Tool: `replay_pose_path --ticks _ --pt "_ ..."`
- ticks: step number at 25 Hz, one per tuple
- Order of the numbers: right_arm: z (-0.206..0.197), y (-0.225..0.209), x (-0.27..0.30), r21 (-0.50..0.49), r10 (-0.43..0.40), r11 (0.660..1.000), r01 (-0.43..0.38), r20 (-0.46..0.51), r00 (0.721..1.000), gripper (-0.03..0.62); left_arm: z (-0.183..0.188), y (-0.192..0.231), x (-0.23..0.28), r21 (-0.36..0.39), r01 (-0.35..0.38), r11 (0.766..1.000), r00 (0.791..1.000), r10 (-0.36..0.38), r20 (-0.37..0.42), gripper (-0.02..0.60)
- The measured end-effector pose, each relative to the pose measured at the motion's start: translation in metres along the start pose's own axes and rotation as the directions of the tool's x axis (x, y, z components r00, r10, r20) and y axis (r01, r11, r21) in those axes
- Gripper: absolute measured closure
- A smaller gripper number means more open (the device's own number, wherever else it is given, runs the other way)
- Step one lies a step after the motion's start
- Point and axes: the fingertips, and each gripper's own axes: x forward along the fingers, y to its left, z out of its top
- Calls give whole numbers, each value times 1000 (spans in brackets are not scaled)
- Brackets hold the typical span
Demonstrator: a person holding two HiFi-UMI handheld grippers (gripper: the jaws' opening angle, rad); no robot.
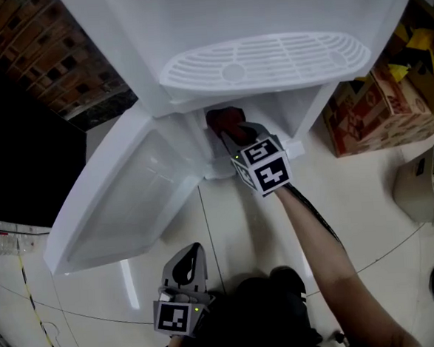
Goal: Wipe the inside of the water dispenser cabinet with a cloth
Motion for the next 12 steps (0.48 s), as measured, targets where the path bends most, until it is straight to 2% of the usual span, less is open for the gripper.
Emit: replay_pose_path --ticks 2,3,7,10,12 --pt "38 -19 -21 -68 -106 991 112 93 990 522 0 1 1 -4 -1 1000 1000 1 1 603" --pt "58 -28 -34 -88 -159 981 173 145 977 522 0 1 1 -5 -1 1000 1000 1 2 603" --pt "115 -63 -85 -54 -354 920 388 309 883 522 0 -3 3 1 9 1000 1000 -9 2 603" --pt "130 -82 -108 -50 -463 860 509 346 816 523 1 -5 6 -2 15 1000 1000 -15 3 603" --pt "128 -94 -110 -23 -502 842 539 333 799 523 1 -7 7 -3 20 1000 1000 -20 3 603"
